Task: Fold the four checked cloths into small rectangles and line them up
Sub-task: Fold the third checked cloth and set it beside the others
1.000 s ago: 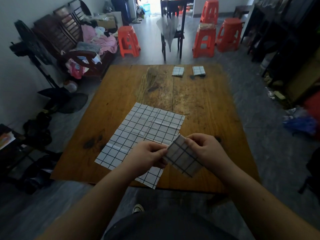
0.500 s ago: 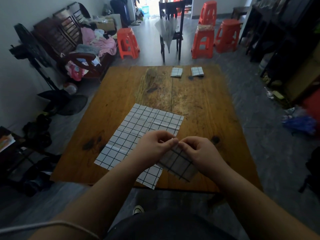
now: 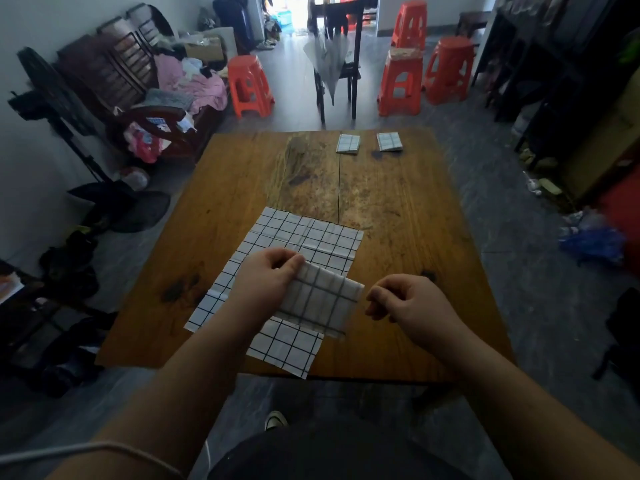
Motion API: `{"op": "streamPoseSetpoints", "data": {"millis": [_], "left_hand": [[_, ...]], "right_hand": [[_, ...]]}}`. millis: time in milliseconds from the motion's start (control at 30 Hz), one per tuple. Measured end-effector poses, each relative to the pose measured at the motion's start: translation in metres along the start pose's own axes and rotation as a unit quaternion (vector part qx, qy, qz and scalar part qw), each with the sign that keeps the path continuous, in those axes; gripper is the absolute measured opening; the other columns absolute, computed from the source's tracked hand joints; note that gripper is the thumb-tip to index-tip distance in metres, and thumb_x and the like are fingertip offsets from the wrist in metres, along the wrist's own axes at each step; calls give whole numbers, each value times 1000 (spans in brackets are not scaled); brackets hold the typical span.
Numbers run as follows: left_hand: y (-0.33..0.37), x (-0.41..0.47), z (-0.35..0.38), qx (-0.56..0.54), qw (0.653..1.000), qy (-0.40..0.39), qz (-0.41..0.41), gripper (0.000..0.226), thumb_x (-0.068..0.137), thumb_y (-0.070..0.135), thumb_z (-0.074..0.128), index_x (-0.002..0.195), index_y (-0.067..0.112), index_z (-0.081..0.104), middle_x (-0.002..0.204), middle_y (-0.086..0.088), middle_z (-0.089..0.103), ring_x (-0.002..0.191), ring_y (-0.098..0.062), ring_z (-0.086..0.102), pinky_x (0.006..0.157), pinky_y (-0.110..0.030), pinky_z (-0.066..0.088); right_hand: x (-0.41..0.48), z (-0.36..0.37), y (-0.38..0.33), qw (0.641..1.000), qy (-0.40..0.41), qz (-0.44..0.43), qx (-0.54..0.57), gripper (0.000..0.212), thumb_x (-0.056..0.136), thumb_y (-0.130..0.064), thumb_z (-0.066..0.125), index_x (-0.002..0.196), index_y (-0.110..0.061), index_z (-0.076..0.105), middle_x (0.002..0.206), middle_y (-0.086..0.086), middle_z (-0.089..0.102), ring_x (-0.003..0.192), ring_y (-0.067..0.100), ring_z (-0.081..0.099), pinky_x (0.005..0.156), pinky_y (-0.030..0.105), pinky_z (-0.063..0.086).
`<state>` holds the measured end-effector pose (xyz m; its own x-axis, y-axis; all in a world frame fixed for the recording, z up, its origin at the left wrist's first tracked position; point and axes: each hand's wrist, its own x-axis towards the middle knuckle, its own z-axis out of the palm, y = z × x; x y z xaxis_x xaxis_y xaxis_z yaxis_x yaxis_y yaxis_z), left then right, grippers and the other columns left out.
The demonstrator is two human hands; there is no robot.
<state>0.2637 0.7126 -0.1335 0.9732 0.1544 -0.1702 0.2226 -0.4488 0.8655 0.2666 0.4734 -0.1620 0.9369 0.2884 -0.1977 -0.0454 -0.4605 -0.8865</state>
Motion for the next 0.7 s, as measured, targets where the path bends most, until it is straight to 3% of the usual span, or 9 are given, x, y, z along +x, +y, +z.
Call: {"op": "streamPoseSetpoints", "data": {"millis": [167, 300, 533, 700], "left_hand": [[-3, -2, -4, 36, 999, -31, 7, 11, 96, 31, 60, 97, 24, 69, 103, 0, 63, 96, -19, 57, 80, -38, 52], [-2, -7, 5, 51, 996, -64, 23, 7, 96, 31, 60, 94, 28, 67, 99, 5, 62, 94, -14, 57, 75, -33, 50], [-8, -6, 1, 29, 993, -107, 30, 8, 96, 30, 62, 91, 29, 68, 96, 6, 65, 93, -13, 59, 72, -29, 47], [-28, 3, -18, 2, 998, -59, 0, 8, 97, 31, 60, 93, 27, 66, 101, 1, 63, 96, -17, 58, 73, -31, 47]], "right_hand": [[7, 2, 1, 998, 57, -33, -1, 13, 100, -25, 56, 100, -30, 68, 93, -9, 71, 87, 3, 67, 73, 23, 53], [12, 22, -10, 998, -11, -54, -11, 15, 100, -33, 55, 111, -36, 64, 108, -17, 65, 100, 2, 60, 80, 27, 55], [19, 49, -20, 997, -34, -61, -38, 16, 100, -36, 55, 95, -29, 69, 87, -7, 69, 82, 6, 63, 70, 30, 56], [26, 61, -21, 998, -36, -30, -36, 15, 99, -31, 57, 91, -28, 69, 86, -6, 69, 82, 5, 63, 71, 28, 55]]}}
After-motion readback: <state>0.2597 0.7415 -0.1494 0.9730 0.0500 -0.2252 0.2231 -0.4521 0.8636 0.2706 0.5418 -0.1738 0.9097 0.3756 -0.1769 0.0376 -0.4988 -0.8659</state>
